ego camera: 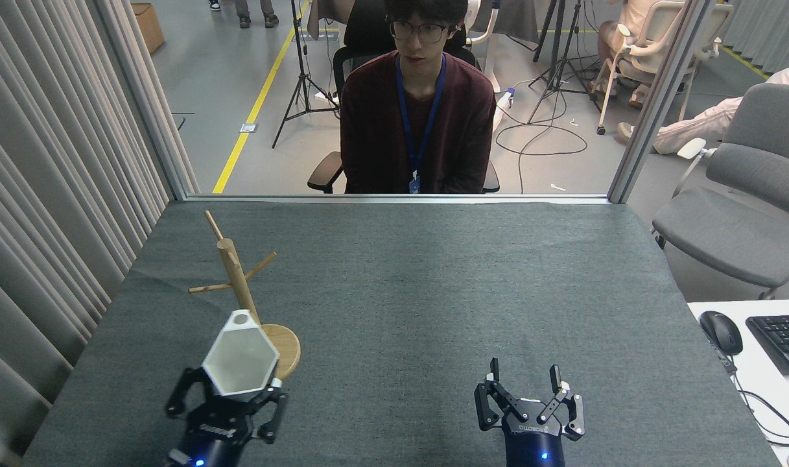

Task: Hang cup on storage rack
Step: 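Raise the cup with the left gripper and hook it onto a stand branch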

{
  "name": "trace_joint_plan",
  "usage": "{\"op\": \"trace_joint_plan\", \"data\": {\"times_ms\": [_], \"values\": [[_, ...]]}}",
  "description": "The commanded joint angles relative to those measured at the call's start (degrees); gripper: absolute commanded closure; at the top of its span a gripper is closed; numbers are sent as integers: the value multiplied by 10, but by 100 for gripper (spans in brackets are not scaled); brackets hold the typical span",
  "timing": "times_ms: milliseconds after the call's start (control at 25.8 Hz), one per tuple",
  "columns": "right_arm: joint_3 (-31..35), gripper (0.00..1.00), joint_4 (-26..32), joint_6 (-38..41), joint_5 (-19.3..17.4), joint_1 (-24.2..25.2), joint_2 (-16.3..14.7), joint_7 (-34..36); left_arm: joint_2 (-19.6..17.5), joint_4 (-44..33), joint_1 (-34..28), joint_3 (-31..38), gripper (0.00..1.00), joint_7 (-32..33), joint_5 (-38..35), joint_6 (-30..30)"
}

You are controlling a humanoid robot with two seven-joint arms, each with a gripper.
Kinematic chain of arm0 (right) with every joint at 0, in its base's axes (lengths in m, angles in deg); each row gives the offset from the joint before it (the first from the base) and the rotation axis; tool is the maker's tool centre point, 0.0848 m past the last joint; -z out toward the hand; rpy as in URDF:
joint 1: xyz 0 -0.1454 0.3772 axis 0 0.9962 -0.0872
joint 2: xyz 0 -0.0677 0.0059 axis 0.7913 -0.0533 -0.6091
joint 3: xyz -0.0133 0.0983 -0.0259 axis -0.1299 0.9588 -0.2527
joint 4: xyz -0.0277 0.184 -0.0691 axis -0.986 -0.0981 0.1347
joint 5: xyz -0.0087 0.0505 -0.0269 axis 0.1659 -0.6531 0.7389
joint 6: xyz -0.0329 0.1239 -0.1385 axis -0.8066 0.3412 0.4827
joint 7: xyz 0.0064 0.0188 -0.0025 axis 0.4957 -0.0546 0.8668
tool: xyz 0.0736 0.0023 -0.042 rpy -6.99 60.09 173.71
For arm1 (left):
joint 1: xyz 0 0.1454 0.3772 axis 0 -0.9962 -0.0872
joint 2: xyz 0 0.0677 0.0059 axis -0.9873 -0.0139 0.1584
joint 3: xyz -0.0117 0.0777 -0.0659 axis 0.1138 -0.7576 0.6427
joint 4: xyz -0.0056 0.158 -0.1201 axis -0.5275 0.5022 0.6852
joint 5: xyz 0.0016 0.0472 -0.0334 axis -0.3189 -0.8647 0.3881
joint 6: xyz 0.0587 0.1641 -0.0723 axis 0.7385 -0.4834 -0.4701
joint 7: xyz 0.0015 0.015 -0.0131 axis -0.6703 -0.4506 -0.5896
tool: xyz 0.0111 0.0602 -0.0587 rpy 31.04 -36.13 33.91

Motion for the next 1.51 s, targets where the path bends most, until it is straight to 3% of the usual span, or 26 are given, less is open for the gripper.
{"op": "trace_joint_plan", "data": {"times_ms": [0, 233, 310, 582, 1125, 1203, 1280, 1319, 1474], "values": [[1, 2, 0, 0, 4, 1, -9, -1, -22, -17, -17, 76, 45, -8, -10, -5], [1, 2, -1, 0, 4, 1, -9, -2, -29, 83, 66, 117, 44, -13, -216, -51], [1, 2, -1, 0, 4, 1, -10, -2, -26, 108, 88, 117, 44, -13, -254, -62], [3, 2, -8, 1, 3, 0, -10, -1, -1, 155, 140, 115, 44, -12, -305, -65], [4, 2, -25, 2, 0, -8, -11, 1, 23, 200, 160, 100, 39, -14, -333, -76], [4, 2, -26, 2, -1, -8, -11, 1, 31, 204, 167, 96, 31, -14, -341, -76], [5, 2, -26, 2, -2, -9, -11, 1, 38, 204, 171, 95, 8, -14, -341, -76], [5, 2, -27, 2, -2, -9, -11, 2, 41, 204, 176, 95, 1, -14, -341, -75], [5, 2, -27, 2, -3, -9, -11, 3, 43, 198, 180, 95, 1, -18, -340, -70]]}}
